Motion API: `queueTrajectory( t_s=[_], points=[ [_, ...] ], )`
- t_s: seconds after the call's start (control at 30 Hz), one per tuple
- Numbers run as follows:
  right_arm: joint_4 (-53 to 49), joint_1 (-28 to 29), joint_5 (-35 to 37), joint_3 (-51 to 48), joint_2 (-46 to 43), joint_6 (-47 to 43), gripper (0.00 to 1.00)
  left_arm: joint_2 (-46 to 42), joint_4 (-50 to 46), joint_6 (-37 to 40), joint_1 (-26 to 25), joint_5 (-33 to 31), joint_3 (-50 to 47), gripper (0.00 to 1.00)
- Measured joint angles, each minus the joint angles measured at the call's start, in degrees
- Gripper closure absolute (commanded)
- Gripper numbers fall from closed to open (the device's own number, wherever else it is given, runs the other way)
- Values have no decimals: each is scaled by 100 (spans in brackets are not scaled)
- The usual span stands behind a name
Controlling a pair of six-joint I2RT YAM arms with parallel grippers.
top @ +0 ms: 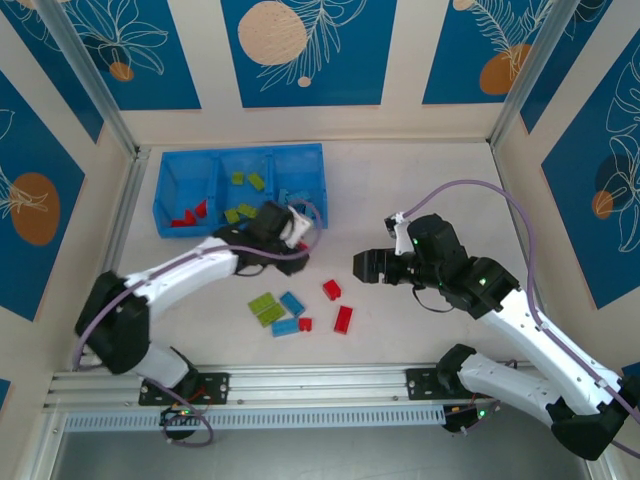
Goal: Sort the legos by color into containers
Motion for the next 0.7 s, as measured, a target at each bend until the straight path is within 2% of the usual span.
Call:
queueTrajectory(
  t_s=[0.2, 0.4, 0.57, 0.7],
  points=[
    [323, 2, -376, 0, 138, 28, 24, -765, 225, -402, 1676, -92, 81, 73],
    [332, 0, -372, 0, 291, 48, 23, -442, 236, -1029, 3377, -857, 457, 72],
    [378, 0, -372, 0, 404, 48, 23, 658, 177, -1521, 4142, -1141, 1075, 67],
    [411, -4, -374, 4, 542, 46, 23, 1353, 52, -1770, 4354, -1099, 1482, 49]
  ],
)
